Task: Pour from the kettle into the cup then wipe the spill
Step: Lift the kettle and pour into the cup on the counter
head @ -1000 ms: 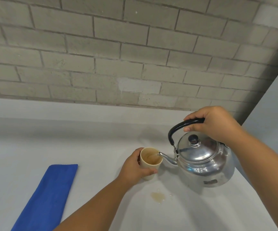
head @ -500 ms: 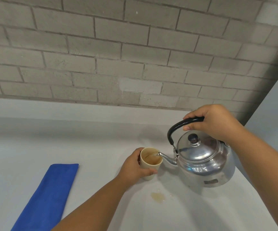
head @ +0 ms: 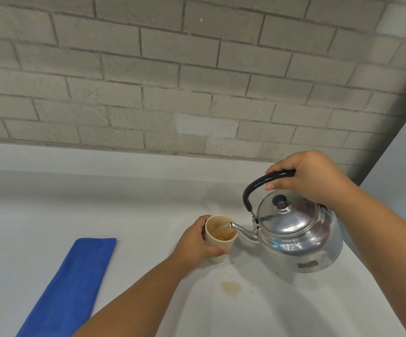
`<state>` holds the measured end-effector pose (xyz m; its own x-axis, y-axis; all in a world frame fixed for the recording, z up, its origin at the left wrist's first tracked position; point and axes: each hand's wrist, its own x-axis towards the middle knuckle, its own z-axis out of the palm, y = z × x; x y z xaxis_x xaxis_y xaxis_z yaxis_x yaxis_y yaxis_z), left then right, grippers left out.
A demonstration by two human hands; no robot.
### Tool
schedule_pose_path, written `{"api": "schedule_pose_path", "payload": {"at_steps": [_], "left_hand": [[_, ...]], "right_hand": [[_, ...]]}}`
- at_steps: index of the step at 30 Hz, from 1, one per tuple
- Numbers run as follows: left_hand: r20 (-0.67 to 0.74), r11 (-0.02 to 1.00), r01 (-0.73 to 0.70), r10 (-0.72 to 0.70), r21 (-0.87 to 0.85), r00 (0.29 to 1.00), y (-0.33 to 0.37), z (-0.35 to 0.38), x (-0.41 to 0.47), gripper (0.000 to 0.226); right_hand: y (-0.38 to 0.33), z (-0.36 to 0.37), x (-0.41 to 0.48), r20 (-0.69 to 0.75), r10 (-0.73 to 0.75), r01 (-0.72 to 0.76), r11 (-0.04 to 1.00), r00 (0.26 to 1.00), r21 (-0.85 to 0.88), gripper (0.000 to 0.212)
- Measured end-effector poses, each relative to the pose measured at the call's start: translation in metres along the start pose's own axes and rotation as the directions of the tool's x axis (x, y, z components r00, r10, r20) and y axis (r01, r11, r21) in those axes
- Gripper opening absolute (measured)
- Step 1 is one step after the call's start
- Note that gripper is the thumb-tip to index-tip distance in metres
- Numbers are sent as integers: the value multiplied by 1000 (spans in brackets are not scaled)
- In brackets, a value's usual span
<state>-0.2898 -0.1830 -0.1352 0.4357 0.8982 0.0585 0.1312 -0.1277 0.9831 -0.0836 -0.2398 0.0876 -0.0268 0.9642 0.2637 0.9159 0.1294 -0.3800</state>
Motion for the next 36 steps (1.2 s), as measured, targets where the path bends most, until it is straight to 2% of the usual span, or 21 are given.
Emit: {"api": "schedule_pose_path", "payload": {"at_steps": [24,36], "left_hand": [[-16,997,28,-27,66,1000,5,2,-1,69],[-25,994,44,-42,104,999,13,3,-4,66]], "right_hand": [[4,-6,-2,9,-14,14,1000,1000,3,25],[5,-8,4,74,-50,53,998,996,-45,27]]}}
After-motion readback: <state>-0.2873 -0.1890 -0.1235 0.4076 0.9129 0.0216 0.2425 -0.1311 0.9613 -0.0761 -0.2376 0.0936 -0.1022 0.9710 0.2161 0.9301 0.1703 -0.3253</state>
